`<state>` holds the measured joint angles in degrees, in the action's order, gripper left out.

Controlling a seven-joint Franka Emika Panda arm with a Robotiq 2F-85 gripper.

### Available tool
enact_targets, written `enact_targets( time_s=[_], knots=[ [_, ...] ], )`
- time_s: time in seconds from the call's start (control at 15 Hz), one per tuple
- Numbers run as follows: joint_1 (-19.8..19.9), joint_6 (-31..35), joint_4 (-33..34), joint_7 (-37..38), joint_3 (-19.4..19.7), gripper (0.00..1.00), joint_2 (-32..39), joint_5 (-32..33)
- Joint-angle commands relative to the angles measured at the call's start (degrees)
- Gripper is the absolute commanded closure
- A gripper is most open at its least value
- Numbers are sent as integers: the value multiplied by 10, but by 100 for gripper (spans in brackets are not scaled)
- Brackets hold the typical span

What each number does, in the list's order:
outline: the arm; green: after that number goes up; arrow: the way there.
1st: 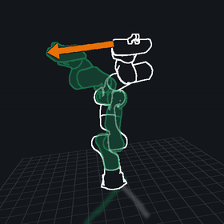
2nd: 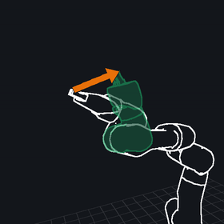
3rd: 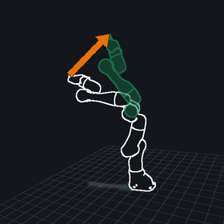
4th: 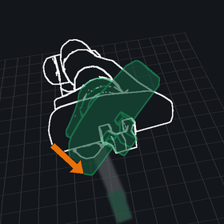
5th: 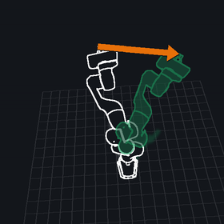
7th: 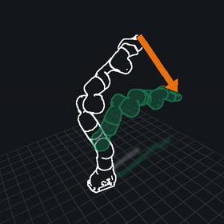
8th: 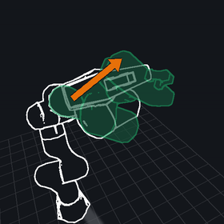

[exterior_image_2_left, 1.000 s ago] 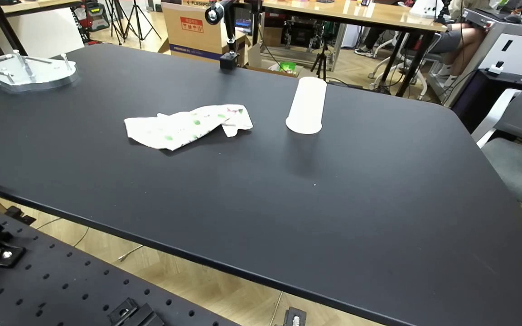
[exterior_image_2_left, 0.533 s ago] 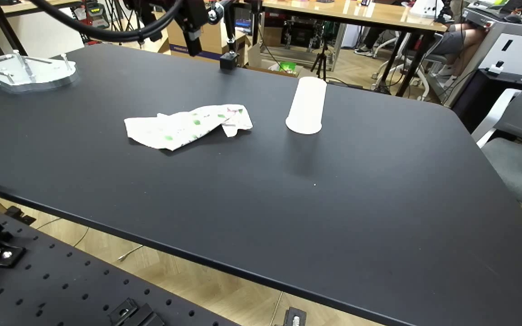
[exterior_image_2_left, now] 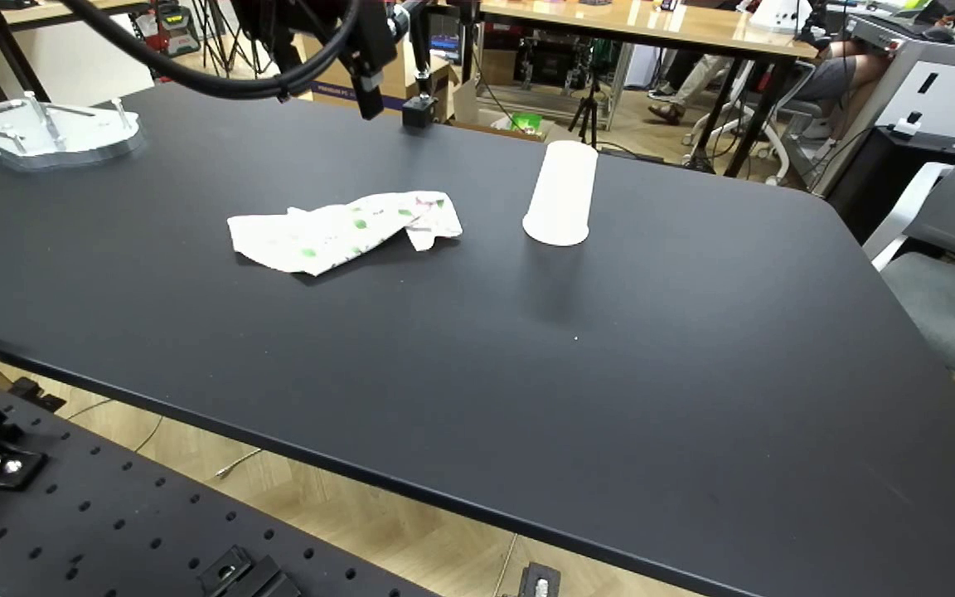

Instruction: Pick up the tea towel and hang it on the metallic arm

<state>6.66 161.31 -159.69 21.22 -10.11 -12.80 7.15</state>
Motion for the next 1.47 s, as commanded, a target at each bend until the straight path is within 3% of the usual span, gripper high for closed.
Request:
enact_targets(
  time_s=[0.0,0.27,0.53,1.27,1.33,1.4],
  knots=[
    [28,29,26,33,-2,0,65,59],
    [47,54,59,48,-9,0,136,114],
    [33,62,100,49,0,0,200,148],
    [13,62,190,43,21,0,331,142],
    [-45,66,191,-3,69,2,334,79],
    [-54,67,196,-7,77,26,341,67]
  ],
)
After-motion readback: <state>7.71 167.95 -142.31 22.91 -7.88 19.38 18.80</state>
